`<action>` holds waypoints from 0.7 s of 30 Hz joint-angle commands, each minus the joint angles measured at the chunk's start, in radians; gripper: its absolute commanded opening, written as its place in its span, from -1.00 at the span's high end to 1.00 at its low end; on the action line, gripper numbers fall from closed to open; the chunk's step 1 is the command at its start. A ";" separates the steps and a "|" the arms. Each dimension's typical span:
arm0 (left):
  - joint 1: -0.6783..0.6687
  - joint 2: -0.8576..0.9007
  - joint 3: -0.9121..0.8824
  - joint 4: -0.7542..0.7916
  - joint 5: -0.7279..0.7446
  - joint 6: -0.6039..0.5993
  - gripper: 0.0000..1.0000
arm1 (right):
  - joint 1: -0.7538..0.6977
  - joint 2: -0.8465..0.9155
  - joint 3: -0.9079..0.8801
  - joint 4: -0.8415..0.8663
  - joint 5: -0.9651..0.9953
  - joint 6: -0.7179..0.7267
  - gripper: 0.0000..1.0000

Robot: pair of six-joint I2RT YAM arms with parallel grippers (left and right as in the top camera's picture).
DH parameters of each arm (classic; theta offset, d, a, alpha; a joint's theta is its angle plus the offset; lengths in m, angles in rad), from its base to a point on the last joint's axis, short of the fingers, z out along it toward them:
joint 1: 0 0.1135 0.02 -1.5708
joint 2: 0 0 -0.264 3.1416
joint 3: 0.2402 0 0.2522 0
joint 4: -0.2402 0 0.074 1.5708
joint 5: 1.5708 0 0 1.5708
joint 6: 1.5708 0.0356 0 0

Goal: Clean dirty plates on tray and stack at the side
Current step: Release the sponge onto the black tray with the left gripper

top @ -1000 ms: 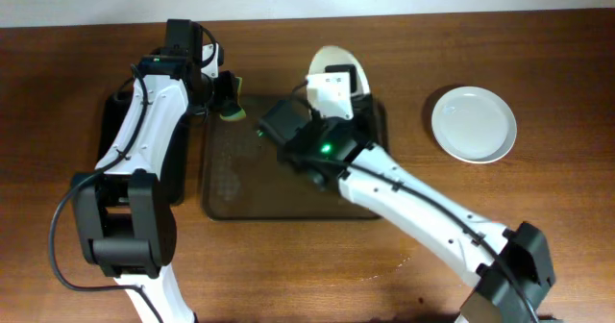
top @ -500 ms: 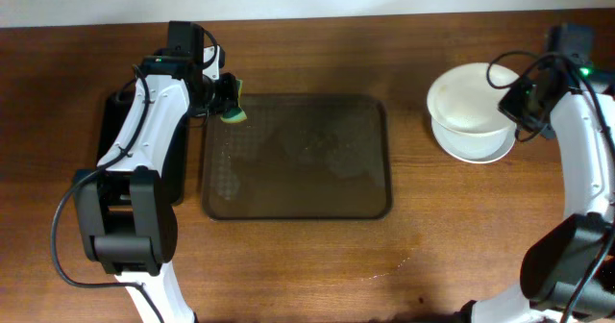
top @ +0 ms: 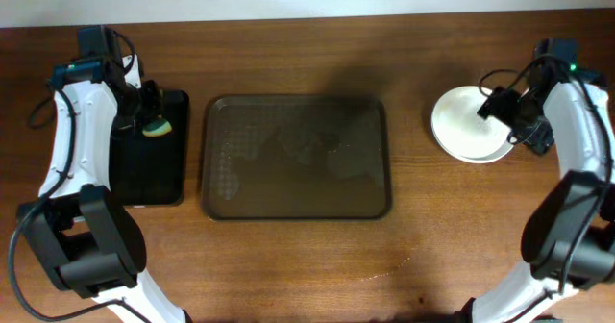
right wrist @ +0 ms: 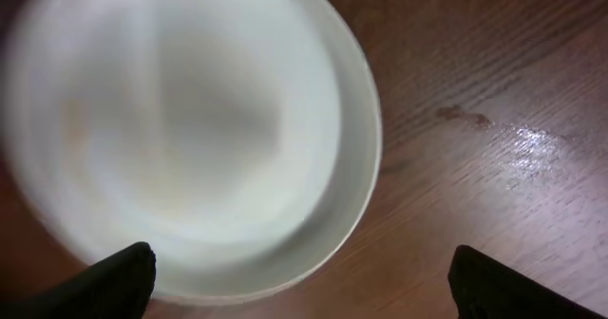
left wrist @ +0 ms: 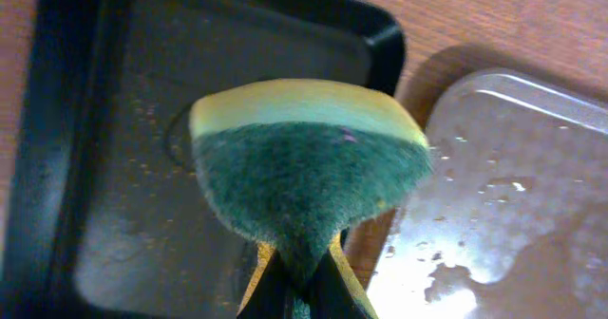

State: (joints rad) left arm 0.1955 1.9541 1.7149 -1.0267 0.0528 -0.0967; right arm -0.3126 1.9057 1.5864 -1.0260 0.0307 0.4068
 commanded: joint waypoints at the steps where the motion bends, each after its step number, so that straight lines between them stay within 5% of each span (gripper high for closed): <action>1: -0.002 -0.023 -0.024 0.028 -0.087 0.023 0.98 | 0.021 -0.187 0.059 -0.031 -0.103 -0.037 -0.97; 4: -0.001 -0.014 -0.112 0.134 -0.247 0.023 0.97 | 0.056 -0.249 0.059 -0.080 -0.102 -0.038 -0.97; 5: -0.001 -0.008 -0.132 0.154 -0.259 0.023 0.79 | 0.064 -0.250 0.059 -0.095 -0.102 -0.042 -0.97; 6: -0.001 0.001 -0.135 0.155 -0.259 0.023 0.21 | 0.071 -0.250 0.058 -0.105 -0.101 -0.061 -0.97; 7: -0.001 0.004 -0.135 0.156 -0.255 0.023 -0.98 | 0.071 -0.250 0.059 -0.108 -0.103 -0.061 -0.97; 11: -0.001 -0.018 -0.063 0.089 -0.137 0.013 -0.98 | 0.070 -0.294 0.113 -0.144 -0.102 -0.086 -0.97; 15: -0.015 -0.149 0.130 0.008 0.301 -0.025 -0.98 | 0.069 -0.469 0.126 -0.231 -0.097 -0.158 -0.97; 21: -0.018 -0.187 0.130 0.007 0.299 -0.025 -0.98 | 0.070 -0.846 0.132 -0.336 -0.076 -0.174 -0.97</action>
State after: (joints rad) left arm 0.1761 1.7603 1.8423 -1.0168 0.3195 -0.1131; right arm -0.2478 1.1603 1.6997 -1.3392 -0.0612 0.2489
